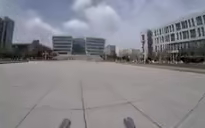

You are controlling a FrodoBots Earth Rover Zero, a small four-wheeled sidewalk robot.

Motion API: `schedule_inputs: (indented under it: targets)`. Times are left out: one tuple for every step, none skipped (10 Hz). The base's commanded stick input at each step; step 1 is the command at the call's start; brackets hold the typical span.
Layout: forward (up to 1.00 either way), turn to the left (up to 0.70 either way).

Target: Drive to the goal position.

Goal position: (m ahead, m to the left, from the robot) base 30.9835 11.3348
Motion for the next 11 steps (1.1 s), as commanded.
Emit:
schedule_inputs:
  targets:
    - [1.00,0.00]
    - [1.00,0.02]
    - [1.00,0.07]
    - [1.00,0.21]
    - [1.00,0.03]
    - [1.00,0.00]
    - [1.00,0.00]
    - [1.00,0.00]
    - [1.00,0.00]
    - [1.00,0.00]
    - [1.00,0.00]
